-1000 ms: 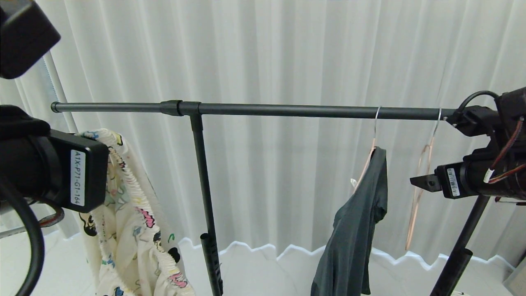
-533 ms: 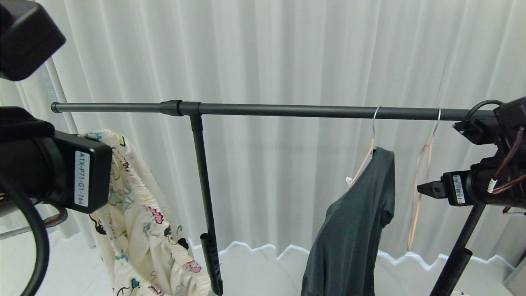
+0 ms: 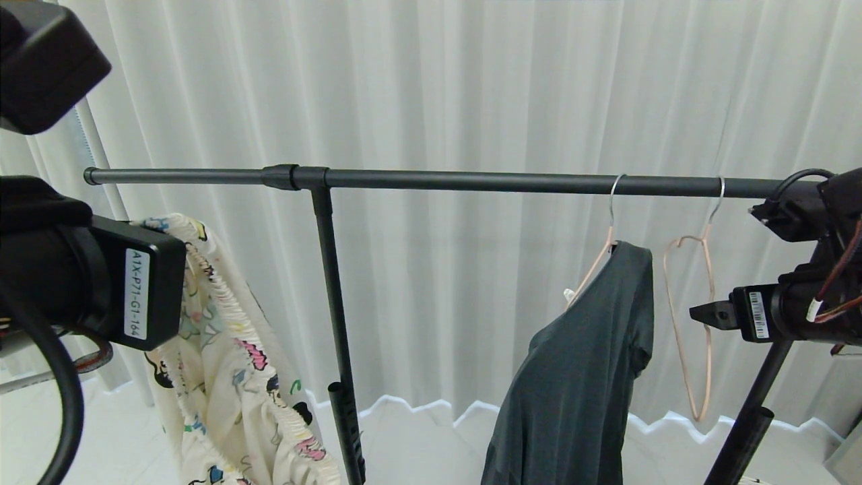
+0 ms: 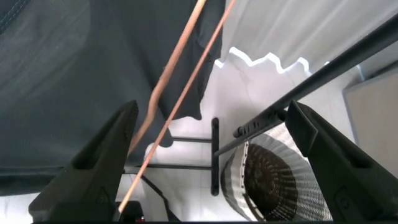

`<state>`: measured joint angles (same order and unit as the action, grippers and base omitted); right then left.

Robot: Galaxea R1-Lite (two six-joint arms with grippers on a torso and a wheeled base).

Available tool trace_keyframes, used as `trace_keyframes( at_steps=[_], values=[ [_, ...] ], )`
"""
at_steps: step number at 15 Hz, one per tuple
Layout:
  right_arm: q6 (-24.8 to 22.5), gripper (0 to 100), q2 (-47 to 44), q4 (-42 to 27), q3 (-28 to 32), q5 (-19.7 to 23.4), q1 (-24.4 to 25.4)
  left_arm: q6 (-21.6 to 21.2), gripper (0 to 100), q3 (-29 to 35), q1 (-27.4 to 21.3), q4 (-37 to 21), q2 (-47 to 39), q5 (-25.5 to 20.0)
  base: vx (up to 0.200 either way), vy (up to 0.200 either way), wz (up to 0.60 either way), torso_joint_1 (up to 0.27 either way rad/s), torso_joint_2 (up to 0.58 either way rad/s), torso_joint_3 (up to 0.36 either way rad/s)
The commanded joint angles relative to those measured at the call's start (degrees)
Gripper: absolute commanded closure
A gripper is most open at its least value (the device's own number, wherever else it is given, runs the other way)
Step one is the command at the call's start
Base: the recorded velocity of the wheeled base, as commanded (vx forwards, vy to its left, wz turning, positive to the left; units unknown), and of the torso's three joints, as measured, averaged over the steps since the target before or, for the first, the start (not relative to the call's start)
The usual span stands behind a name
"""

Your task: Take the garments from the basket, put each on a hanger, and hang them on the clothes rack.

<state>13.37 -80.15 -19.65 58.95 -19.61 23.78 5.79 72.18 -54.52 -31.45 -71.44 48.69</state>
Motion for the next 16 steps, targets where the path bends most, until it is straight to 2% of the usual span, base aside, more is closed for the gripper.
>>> trace_keyframes(
  at_steps=[1, 10, 15, 16],
  values=[
    [-0.01, 0, -1.76, 1.02, 0.46, 0.02, 0.03, 0.01, 100, -0.02, 0.02, -0.01, -0.02, 0.00, 0.000, 0.000, 0.00, 0.000, 0.00, 0.000],
    [1.04, 0, -7.74, 5.33, 0.81, -0.07, -1.55, 0.01, 100, -0.20, 0.02, -0.01, -0.11, 0.00, 0.000, 0.000, 0.00, 0.000, 0.00, 0.000],
    [1.48, 0, -8.97, 5.33, 0.81, 0.02, -2.95, 0.01, 100, -0.20, 0.02, -0.01, -0.28, 0.00, 0.000, 0.000, 0.00, 0.000, 0.00, 0.000],
    [1.57, 100, -9.14, 5.33, 0.81, 0.02, -3.13, 0.01, 100, -0.20, 0.02, -0.01, -0.28, 0.00, 0.000, 0.000, 0.00, 0.000, 0.00, 0.000]
  ],
)
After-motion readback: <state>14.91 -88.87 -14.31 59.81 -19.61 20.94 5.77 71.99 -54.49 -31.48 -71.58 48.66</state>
